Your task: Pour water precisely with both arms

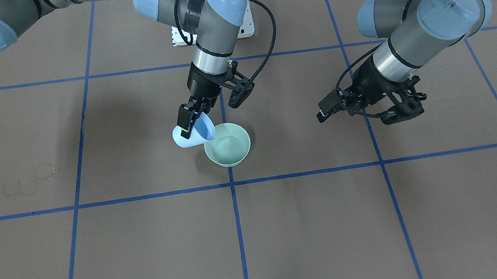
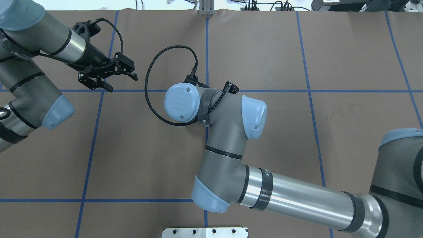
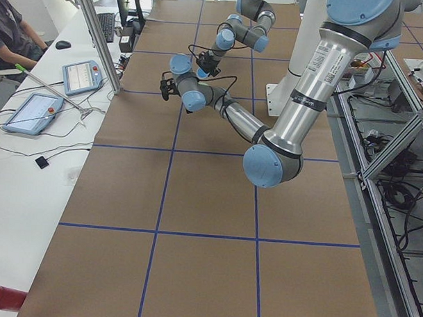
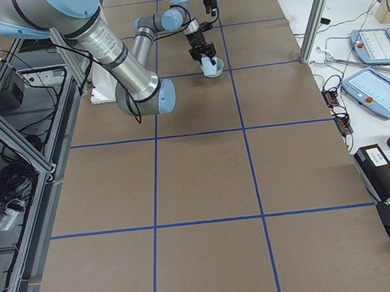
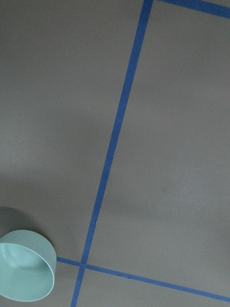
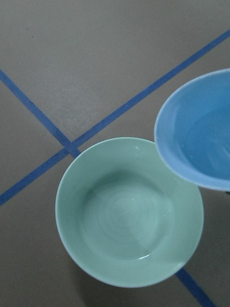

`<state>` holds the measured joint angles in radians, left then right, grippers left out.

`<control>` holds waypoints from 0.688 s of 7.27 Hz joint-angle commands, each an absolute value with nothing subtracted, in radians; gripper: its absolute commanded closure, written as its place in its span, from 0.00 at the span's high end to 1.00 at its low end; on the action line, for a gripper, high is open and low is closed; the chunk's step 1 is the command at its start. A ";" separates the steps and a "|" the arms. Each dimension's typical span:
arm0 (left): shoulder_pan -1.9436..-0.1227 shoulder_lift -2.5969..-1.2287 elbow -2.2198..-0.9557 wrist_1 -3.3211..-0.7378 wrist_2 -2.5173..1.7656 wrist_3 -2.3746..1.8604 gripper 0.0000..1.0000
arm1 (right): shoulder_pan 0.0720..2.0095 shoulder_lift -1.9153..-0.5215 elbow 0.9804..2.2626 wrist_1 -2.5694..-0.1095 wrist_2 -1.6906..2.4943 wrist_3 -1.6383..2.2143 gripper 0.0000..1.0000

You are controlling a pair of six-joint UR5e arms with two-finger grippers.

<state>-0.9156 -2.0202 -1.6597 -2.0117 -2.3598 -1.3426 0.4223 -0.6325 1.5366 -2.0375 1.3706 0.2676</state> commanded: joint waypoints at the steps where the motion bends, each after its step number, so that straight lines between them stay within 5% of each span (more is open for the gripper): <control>1: -0.922 -2.002 -1.658 -2.011 -2.364 -1.313 0.99 | 0.413 -0.525 1.388 -2.089 1.341 0.236 0.00; 5: -0.931 -1.985 -1.658 -2.014 -2.370 -1.296 0.99 | 0.382 -0.520 1.376 -2.125 1.227 0.100 0.00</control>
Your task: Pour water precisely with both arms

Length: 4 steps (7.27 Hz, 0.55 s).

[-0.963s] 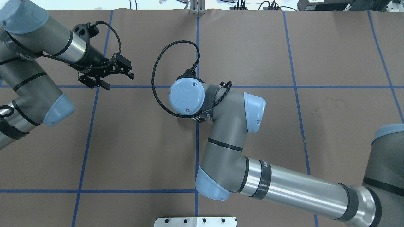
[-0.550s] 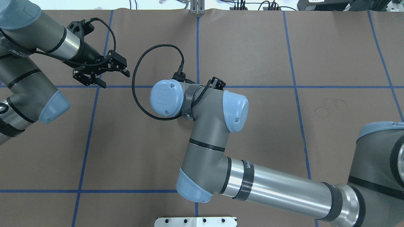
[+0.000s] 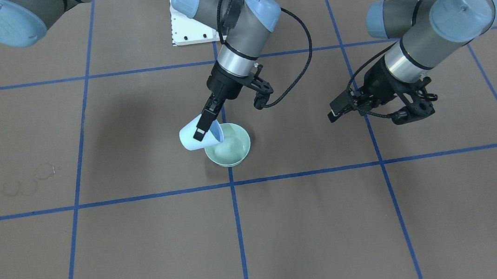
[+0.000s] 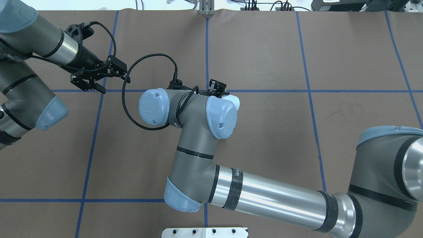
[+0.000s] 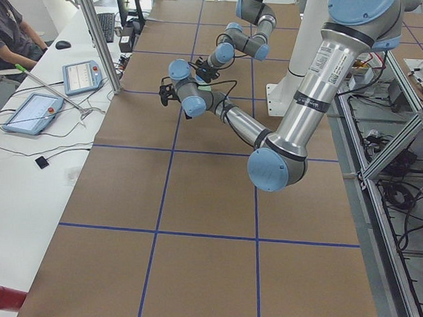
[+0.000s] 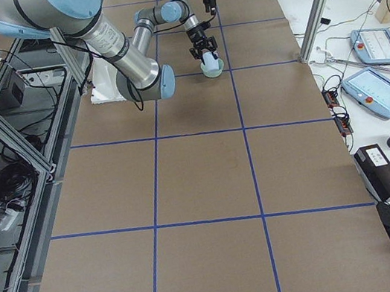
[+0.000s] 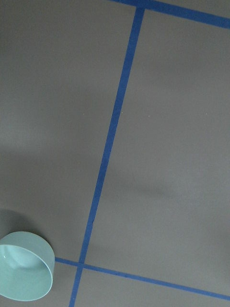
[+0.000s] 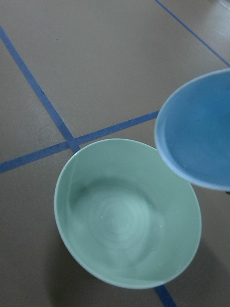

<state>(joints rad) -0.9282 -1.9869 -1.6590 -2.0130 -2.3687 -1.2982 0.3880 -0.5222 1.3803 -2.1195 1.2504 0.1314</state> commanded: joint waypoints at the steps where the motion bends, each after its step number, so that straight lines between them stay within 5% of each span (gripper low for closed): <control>1: -0.939 -1.982 -1.660 -2.011 -2.375 -1.266 0.99 | 0.373 -0.520 1.373 -2.126 1.192 0.042 0.00; 4: -0.954 -1.956 -1.661 -2.016 -2.396 -1.255 0.99 | 0.368 -0.459 1.281 -2.129 1.137 -0.128 0.00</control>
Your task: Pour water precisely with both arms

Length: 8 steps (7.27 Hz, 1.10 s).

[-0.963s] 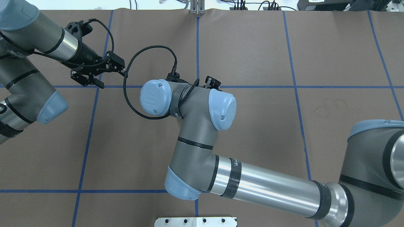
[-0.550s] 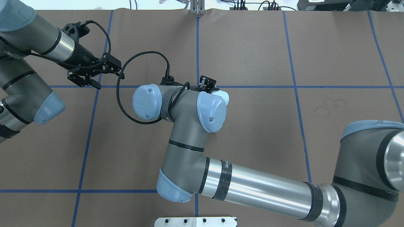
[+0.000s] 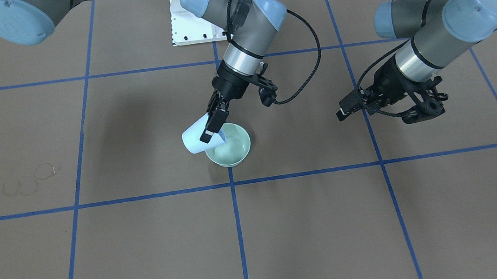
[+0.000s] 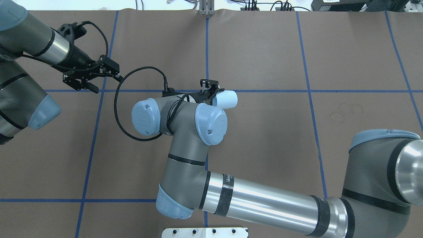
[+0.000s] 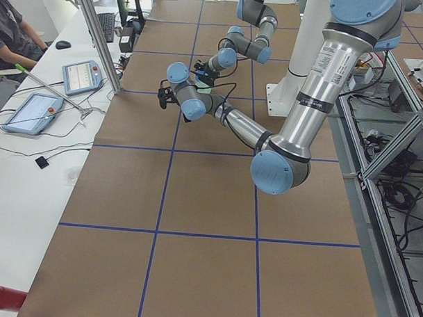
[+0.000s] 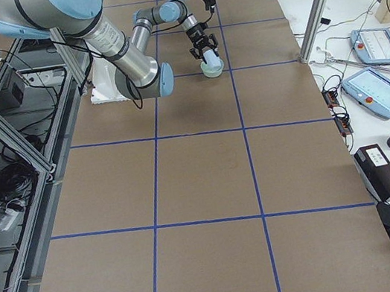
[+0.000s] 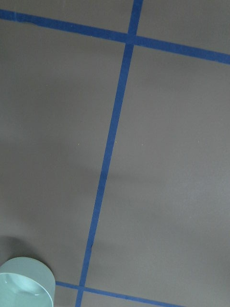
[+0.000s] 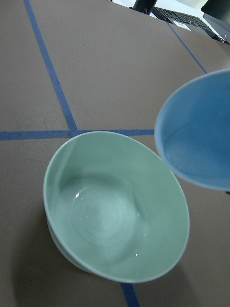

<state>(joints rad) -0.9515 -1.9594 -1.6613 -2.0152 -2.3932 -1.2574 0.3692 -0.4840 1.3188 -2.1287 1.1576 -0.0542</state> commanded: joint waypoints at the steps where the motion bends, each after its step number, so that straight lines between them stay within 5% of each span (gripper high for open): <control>1: -0.954 -1.956 -1.661 -2.016 -2.396 -1.255 0.99 | 0.368 -0.459 1.276 -2.129 1.121 -0.184 0.00; 8: -0.954 -1.953 -1.663 -2.017 -2.396 -1.255 0.99 | 0.362 -0.440 1.246 -2.187 1.031 -0.383 0.00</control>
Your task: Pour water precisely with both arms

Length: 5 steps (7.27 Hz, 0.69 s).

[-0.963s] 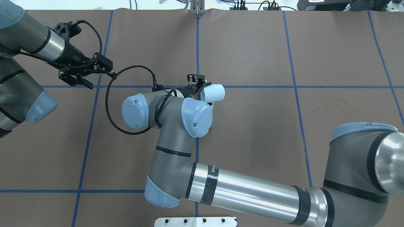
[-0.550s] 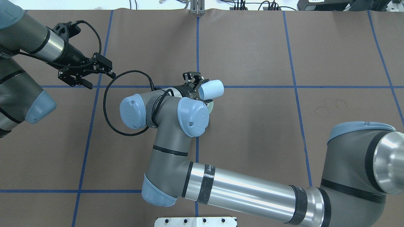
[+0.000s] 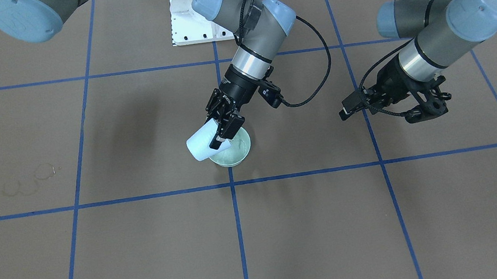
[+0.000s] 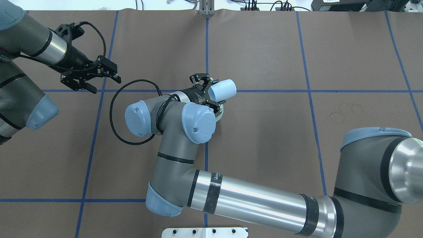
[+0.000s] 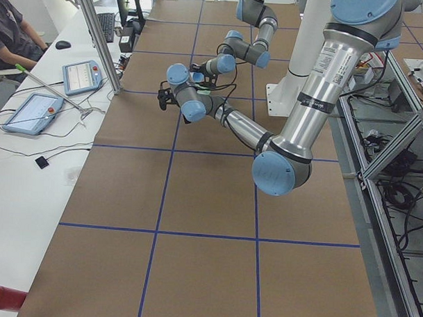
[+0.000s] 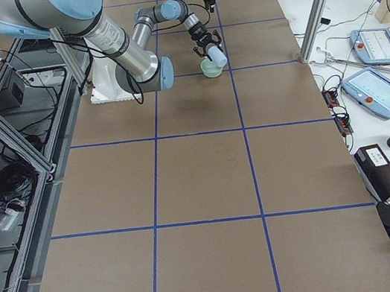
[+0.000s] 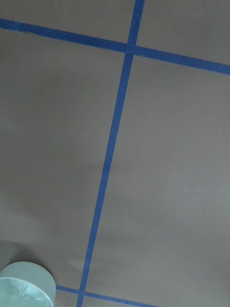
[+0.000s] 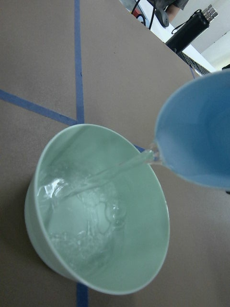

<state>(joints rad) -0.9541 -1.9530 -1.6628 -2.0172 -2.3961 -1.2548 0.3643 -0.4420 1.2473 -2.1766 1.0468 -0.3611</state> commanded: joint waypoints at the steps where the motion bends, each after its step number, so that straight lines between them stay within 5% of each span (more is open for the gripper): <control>1: -0.954 -1.953 -1.663 -2.017 -2.396 -1.255 0.99 | 0.357 -0.439 1.240 -2.189 1.010 -0.414 0.00; 5: -0.954 -1.953 -1.664 -2.017 -2.398 -1.255 0.99 | 0.351 -0.440 1.233 -2.198 0.994 -0.443 0.00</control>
<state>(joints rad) -0.9541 -1.9527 -1.6638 -2.0172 -2.3974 -1.2548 0.3540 -0.4397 1.2340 -2.1941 0.9962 -0.4394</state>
